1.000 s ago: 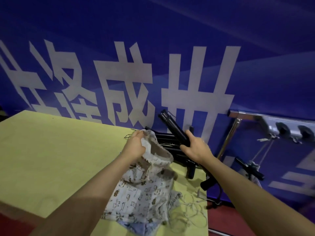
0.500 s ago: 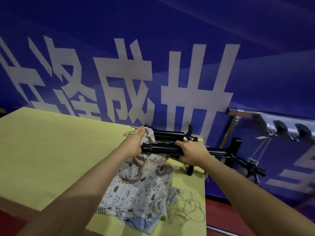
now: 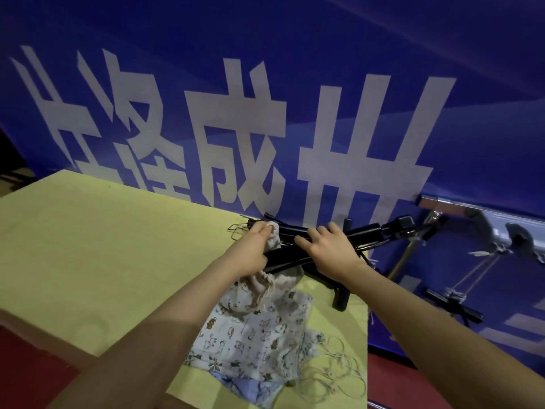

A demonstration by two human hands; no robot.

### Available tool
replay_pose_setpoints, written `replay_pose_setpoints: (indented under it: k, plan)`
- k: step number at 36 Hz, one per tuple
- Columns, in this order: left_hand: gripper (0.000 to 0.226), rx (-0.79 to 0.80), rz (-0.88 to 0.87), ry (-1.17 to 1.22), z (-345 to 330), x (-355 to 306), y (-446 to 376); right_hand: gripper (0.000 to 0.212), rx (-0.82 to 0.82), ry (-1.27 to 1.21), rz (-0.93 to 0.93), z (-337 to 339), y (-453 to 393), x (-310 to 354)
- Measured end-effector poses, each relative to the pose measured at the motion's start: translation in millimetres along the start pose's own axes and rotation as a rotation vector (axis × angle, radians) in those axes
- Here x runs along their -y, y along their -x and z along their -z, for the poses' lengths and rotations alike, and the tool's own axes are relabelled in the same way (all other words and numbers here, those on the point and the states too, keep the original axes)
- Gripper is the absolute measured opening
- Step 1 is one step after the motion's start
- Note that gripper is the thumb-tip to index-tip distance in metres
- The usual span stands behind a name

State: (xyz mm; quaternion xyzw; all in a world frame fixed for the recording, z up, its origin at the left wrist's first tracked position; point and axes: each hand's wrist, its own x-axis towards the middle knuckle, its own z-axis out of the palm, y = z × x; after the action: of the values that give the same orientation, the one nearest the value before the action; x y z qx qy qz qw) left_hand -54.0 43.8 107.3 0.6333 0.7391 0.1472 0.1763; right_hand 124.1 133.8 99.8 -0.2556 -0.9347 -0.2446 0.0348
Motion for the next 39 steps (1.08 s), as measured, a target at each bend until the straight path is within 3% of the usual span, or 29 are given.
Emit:
replay_pose_setpoints:
  k: [4,8,11,16,19,23,26,30,32,35,39]
  plan:
    - [0.070,-0.014,-0.072,-0.055,-14,-6,0,0.041,-0.142,0.051,0.074,7,-11,4]
    - [0.053,-0.140,-0.077,-0.218,-23,-12,-4,0.016,-0.252,0.087,0.111,13,-20,8]
    - [0.046,-0.200,-0.021,-0.240,-28,-13,-8,0.016,-0.345,0.040,0.099,13,-25,7]
    - [0.046,-0.288,0.040,-0.192,-30,-9,-14,0.035,-0.465,-0.043,0.107,7,-24,6]
    - [0.043,-0.345,0.084,-0.166,-27,0,-15,0.032,-0.506,-0.135,0.134,4,-20,6]
    - [0.041,-0.393,0.109,-0.099,-19,9,-15,0.015,-0.376,-0.335,0.050,-2,-13,9]
    - [0.041,-0.418,0.123,-0.011,-15,10,-13,0.020,-0.158,-0.585,-0.138,-10,-13,16]
    - [0.039,-0.451,0.115,0.117,-9,10,-9,0.059,0.236,-0.786,-0.316,-23,-19,29]
    - [0.039,-0.477,0.116,0.162,-6,11,-7,0.064,0.344,-0.891,-0.350,-26,-23,36]
    - [0.037,-0.512,0.123,0.199,-2,16,-3,0.022,0.311,-1.046,-0.362,-29,-28,43]
    - [0.033,-0.516,0.140,0.229,1,25,2,0.020,0.173,-1.238,-0.510,-20,-36,39]
